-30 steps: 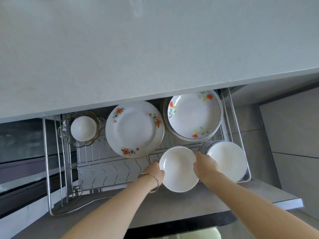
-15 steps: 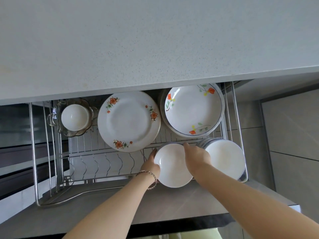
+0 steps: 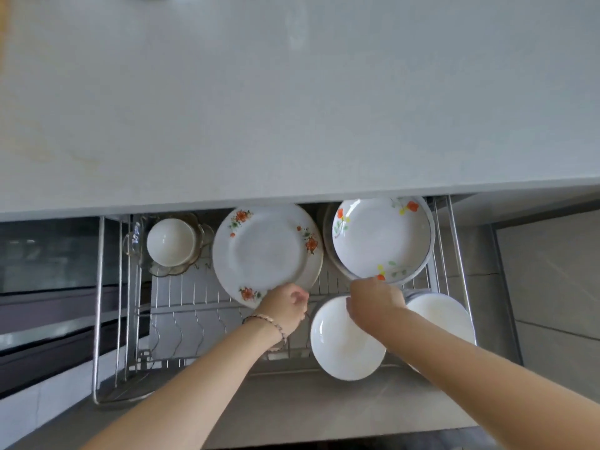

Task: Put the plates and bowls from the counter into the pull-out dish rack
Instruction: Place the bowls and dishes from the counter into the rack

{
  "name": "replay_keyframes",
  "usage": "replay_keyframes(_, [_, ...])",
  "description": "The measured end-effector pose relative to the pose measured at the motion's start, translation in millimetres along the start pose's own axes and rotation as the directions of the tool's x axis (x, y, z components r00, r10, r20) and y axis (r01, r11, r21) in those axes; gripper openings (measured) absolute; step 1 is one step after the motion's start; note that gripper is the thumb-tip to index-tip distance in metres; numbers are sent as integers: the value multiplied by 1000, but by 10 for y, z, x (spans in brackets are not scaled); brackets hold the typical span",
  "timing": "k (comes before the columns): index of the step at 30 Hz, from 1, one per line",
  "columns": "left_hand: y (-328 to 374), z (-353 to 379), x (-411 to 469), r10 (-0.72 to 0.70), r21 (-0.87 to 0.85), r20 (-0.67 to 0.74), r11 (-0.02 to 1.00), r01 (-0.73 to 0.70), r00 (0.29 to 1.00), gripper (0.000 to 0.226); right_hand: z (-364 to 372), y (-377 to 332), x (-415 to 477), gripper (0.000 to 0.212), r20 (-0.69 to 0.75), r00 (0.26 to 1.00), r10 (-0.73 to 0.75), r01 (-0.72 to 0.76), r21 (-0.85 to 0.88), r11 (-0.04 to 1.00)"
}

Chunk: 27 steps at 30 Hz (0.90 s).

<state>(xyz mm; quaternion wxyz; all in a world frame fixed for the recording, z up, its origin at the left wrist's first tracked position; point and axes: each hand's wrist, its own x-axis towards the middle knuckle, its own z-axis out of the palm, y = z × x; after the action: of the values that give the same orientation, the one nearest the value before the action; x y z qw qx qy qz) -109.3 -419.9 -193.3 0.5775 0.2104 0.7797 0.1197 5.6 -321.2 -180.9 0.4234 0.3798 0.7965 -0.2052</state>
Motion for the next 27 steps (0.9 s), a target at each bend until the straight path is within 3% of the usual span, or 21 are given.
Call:
replay_keyframes(2, [157, -424, -181, 55, -166, -57, 984, -64, 997, 17, -353, -185, -117, 29, 8, 999, -46, 44, 170, 985])
replay_keyframes(5, [333, -1126, -407, 150, -207, -153, 962, -180, 977, 18, -915, -529, -233, 30, -55, 993, -107, 120, 479, 870])
replay_keyframes(8, [425, -1830, -520, 180, -179, -287, 955, -237, 941, 21, -1491, -877, -248, 25, -93, 985, -143, 166, 720, 674])
replay_keyframes(11, [446, -2539, -490, 154, -101, -417, 972, -214, 896, 19, -2101, -1222, -140, 9, -28, 990, -139, 88, 891, 446])
replay_keyframes(14, [376, -3228, -391, 139, 17, -523, 988, -152, 841, 18, -2656, -1657, 120, 13, -41, 994, -100, 69, 954, 293])
replay_keyframes(18, [279, -3766, -200, 127, 145, -546, 988, -57, 828, 19, -3280, -2196, 536, 26, -155, 987, 33, 151, 983, 108])
replay_keyframes(22, [182, -3942, 3, 117, 112, -567, 992, -65, 815, 30, -3788, -2461, 934, 49, -233, 956, 180, 254, 962, -104])
replay_keyframes(27, [28, -3868, 133, 132, 46, -556, 991, -129, 820, 29, -3933, -2467, 1221, 45, -245, 944, 221, 294, 928, -227])
